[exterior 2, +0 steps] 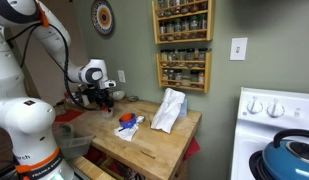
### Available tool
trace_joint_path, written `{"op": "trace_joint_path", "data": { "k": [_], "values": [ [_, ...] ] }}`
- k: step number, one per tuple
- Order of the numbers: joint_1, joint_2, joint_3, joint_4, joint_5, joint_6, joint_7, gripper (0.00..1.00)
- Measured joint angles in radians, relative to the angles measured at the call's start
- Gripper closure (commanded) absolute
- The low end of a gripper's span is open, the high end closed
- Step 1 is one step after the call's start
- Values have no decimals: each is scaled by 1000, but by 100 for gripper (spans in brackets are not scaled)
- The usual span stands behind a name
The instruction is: Remove the small lunchbox from inside the other lunchbox, put the red lid on the lunchbox in front and then put the lunchbox with a lid in the other lunchbox
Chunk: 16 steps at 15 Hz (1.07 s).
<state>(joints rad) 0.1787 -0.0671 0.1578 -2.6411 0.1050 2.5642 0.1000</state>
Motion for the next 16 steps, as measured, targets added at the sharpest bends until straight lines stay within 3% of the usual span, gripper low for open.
{"op": "trace_joint_path", "data": {
  "k": [6, 9, 10, 16],
  "values": [
    [0, 90, 2, 98, -9, 9, 0, 50],
    [1, 121, 2, 128, -11, 9, -1, 5],
    [1, 128, 2, 134, -11, 9, -1, 0],
    [2, 127, 2, 160, -35, 8, -1, 0]
  ]
}}
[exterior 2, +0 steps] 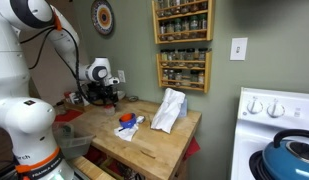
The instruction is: Remove the small lunchbox from inside the other lunchbox, put the red lid on the lunchbox in front and then put the lunchbox with a lid in the other lunchbox
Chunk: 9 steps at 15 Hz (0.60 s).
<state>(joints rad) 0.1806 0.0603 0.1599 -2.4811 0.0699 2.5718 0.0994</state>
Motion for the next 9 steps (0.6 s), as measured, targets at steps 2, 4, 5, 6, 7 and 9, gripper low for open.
{"op": "trace_joint_path", "data": {
  "k": [2, 4, 5, 6, 7, 9],
  "values": [
    [1, -14, 1, 4, -16, -6, 0, 1],
    [3, -38, 2, 10, -34, -41, -3, 0],
    [4, -55, 4, 13, -47, -69, -3, 0],
    [5, -76, 7, 16, -56, -100, -5, 0],
    [6, -100, 11, 19, -57, -134, -12, 0],
    [12, -159, 20, 25, -57, -205, -39, 0]
  ]
}}
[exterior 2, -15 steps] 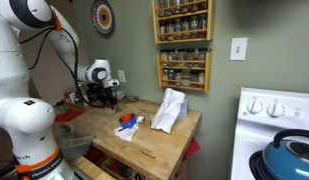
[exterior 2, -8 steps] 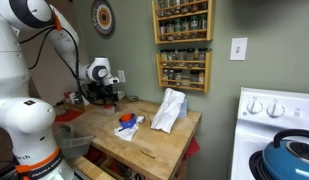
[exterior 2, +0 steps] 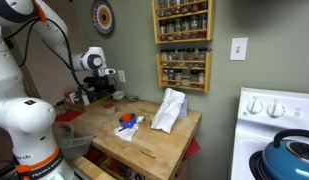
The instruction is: Remove the small lunchbox from inside the other lunchbox, put the red lid on the lunchbox in front and then put the lunchbox with a lid in the other lunchbox
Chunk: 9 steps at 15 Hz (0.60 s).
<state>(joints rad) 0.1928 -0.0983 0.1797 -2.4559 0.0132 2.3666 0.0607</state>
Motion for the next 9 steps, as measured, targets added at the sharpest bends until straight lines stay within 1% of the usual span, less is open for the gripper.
{"op": "trace_joint_path", "data": {
  "k": [4, 9],
  "values": [
    [16, -118, 9, 16, 14, -100, -27, 0],
    [29, -233, 9, 24, 42, -169, -52, 0]
  ]
}}
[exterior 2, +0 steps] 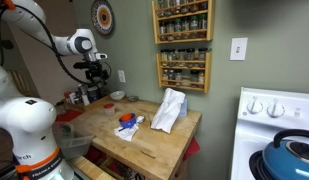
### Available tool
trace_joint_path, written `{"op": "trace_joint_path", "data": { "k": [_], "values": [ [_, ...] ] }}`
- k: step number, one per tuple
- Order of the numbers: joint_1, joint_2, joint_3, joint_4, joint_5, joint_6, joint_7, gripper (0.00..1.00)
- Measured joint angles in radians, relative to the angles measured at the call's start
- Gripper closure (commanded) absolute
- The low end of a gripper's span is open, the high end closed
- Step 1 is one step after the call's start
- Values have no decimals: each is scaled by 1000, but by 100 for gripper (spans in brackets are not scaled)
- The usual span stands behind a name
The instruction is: Remove the small lunchbox from inside the other lunchbox, put the red lid on the lunchbox in front and then put the lunchbox with a lid in the other lunchbox
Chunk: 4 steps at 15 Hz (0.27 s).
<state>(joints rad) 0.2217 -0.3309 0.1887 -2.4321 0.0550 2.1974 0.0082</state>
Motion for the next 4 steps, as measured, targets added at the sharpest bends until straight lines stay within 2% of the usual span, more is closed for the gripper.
{"op": "trace_joint_path", "data": {
  "k": [4],
  "values": [
    [1, -19, 0, -1, 2, -7, -3, 0]
  ]
}}
